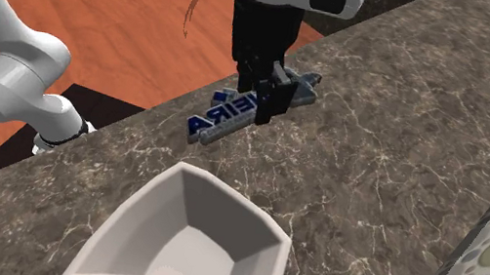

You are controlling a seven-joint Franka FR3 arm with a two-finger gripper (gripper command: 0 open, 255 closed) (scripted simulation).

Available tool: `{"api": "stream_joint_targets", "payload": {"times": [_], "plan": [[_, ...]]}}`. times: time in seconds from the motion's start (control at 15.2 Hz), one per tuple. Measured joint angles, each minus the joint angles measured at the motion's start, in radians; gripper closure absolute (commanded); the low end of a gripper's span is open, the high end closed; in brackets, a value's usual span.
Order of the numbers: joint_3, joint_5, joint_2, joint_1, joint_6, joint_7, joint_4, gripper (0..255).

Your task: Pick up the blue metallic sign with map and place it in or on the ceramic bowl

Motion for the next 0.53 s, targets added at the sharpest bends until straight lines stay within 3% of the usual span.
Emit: {"api": "stream_joint_targets", "payload": {"times": [0.53], "plan": [[-0.091, 0.007, 0.008, -0.102, 0.0, -0.192, 0.011, 255]]}}
